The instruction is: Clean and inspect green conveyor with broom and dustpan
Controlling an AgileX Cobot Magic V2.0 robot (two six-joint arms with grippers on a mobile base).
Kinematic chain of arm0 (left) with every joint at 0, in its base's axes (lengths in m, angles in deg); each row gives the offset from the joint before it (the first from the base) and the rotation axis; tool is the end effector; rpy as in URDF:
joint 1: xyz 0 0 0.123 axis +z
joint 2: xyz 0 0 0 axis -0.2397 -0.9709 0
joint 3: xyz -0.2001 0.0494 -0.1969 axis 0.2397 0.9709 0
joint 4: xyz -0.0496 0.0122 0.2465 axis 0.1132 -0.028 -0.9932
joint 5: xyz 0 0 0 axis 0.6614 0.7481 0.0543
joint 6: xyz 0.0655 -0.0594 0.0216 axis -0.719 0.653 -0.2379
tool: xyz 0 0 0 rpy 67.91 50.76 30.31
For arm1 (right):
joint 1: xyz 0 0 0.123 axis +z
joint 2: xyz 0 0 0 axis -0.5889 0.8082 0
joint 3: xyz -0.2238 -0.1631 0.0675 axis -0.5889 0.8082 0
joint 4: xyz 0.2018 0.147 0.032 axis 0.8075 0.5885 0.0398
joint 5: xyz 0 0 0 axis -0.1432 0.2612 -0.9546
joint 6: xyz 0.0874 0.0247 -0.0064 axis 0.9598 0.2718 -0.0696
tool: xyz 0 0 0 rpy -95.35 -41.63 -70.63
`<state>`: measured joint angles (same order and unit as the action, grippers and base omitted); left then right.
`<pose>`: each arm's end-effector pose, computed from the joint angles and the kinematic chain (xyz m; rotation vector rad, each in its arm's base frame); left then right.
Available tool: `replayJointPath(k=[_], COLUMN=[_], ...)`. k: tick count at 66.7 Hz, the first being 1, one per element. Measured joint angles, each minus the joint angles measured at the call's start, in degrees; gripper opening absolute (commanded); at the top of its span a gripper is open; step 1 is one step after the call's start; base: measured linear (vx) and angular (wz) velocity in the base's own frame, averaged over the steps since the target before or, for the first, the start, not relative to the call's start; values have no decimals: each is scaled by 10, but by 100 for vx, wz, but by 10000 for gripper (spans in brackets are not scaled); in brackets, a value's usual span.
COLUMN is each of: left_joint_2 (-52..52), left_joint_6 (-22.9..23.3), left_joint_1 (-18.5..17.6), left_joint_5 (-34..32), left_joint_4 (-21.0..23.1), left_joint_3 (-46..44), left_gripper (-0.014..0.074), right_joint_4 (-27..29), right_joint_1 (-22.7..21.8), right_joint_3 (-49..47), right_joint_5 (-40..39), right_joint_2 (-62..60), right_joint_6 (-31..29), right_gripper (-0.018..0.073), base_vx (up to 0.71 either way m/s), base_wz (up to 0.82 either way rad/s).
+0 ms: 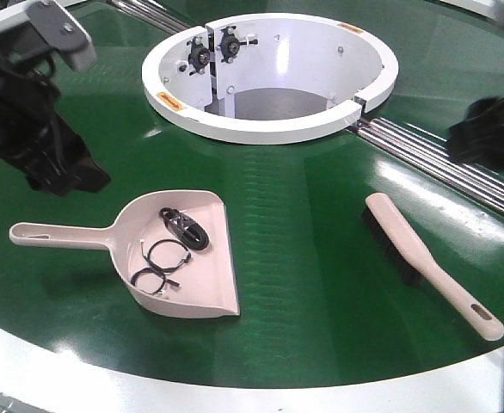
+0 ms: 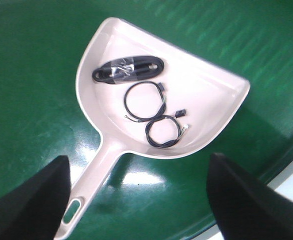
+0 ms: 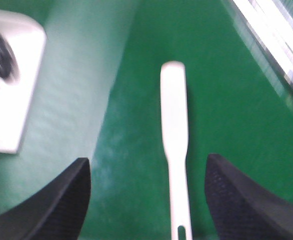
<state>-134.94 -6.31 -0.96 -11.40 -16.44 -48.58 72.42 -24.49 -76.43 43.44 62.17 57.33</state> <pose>0.2795 -0.0914 0.3971 1.1802 2.3095 -0.1082 0.2208 0.0447 0.4241 -0.2715 2.3964 0.0740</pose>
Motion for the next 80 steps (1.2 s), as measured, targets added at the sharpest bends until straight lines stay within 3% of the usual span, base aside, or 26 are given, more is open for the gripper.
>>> replayJointPath(k=[8, 18, 28, 56, 80], left_joint_2=[46, 128, 220, 532, 802], left_joint_6=[37, 51, 54, 55, 56], left_joint_1=[0, 0, 0, 0, 0], left_joint_5=[9, 9, -54, -306, -414], left_joint_4=[4, 8, 18, 41, 76], left_joint_3=[4, 49, 144, 491, 682], left_gripper=[520, 520, 520, 514, 444], right_joint_4=[0, -2, -2, 23, 32], right_joint_1=[0, 0, 0, 0, 0], right_joint_3=[1, 1, 30, 432, 624], right_joint_5=[-5, -7, -41, -354, -405], right_joint_2=[-76, -165, -252, -534, -667], right_joint_6=[0, 0, -9, -25, -30], right_gripper=[477, 477, 477, 439, 330], base_vx=[0, 0, 0, 0, 0], base_wz=[0, 0, 0, 0, 0])
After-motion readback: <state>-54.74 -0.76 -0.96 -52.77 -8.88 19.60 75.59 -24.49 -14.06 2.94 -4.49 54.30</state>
